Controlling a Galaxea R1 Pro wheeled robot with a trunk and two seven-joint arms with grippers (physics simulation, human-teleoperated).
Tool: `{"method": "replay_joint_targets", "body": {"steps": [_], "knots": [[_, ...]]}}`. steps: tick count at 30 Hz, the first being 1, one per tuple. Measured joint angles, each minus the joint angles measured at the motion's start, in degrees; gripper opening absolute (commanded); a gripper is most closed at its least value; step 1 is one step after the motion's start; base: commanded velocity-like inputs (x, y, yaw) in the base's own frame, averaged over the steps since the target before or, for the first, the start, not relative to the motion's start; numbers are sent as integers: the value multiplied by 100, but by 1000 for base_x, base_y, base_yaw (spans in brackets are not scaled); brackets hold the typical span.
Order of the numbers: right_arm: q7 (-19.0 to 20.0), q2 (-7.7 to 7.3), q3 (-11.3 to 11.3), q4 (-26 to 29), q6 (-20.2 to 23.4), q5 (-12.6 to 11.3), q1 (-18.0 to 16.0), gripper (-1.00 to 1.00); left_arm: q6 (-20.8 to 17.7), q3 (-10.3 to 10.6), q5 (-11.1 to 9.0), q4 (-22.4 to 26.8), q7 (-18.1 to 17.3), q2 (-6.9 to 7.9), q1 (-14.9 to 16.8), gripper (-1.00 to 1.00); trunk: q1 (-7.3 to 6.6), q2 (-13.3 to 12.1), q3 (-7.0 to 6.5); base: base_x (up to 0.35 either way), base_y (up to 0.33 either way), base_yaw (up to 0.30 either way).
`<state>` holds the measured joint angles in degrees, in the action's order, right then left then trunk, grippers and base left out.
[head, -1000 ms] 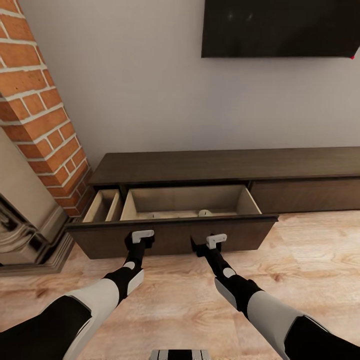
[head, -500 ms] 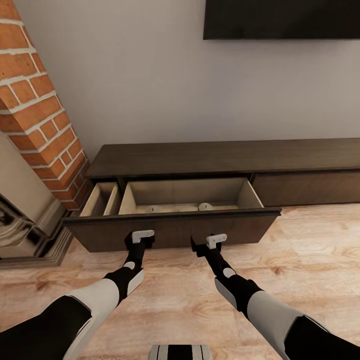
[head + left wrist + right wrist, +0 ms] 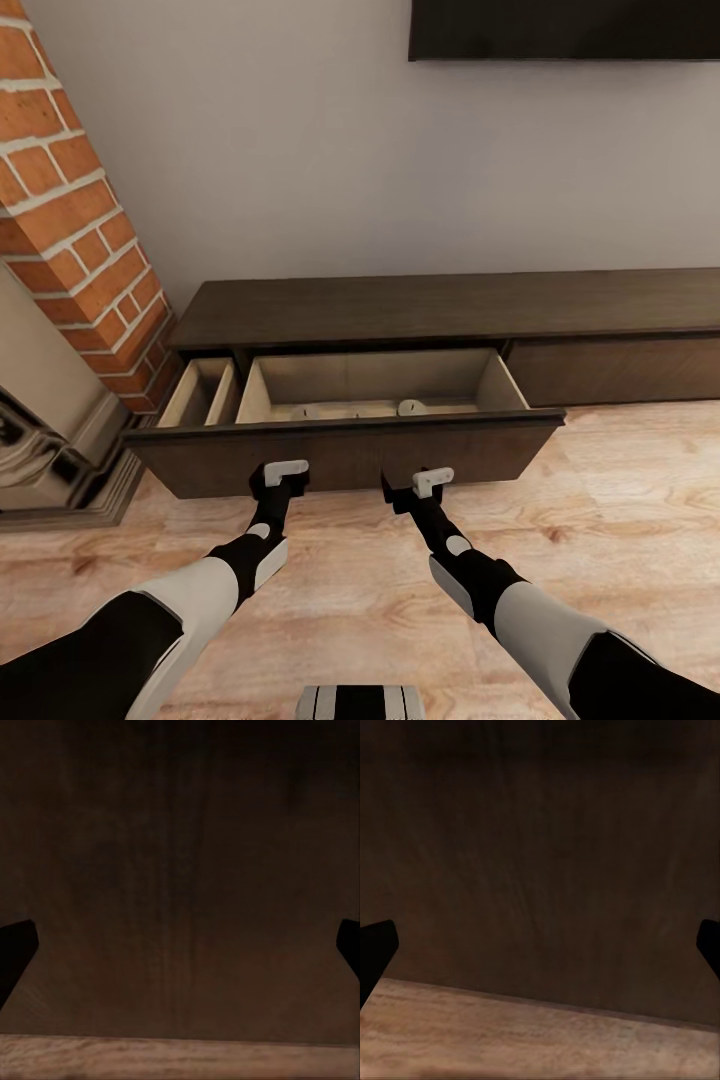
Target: Place each of the two pumpkins and all three candles from the living room inside a cabinet in the living room (use any cabinet), then make sure every cabinet is closed, and position the cauldron so it is next to a table in the living room.
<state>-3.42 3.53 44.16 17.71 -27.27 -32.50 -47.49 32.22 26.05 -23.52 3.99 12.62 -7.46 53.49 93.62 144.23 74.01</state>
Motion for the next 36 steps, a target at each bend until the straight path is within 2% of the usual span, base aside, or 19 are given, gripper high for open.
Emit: {"method": "replay_joint_targets", "body": {"steps": [12, 21, 36], "knots": [[0, 0, 0, -2, -3, 0, 0, 100, -7, 3, 0, -9, 0, 0, 0, 100, -1, 0, 0, 23, 0, 0], [0, 0, 0, -2, -3, 0, 0, 100, -10, 9, 2, -9, 2, 7, -1, 100, -3, 0, 0, 238, 0, 0], [0, 0, 0, -2, -3, 0, 0, 100, -2, 10, 3, -9, 2, 18, -1, 100, -1, 0, 0, 31, 0, 0]]}}
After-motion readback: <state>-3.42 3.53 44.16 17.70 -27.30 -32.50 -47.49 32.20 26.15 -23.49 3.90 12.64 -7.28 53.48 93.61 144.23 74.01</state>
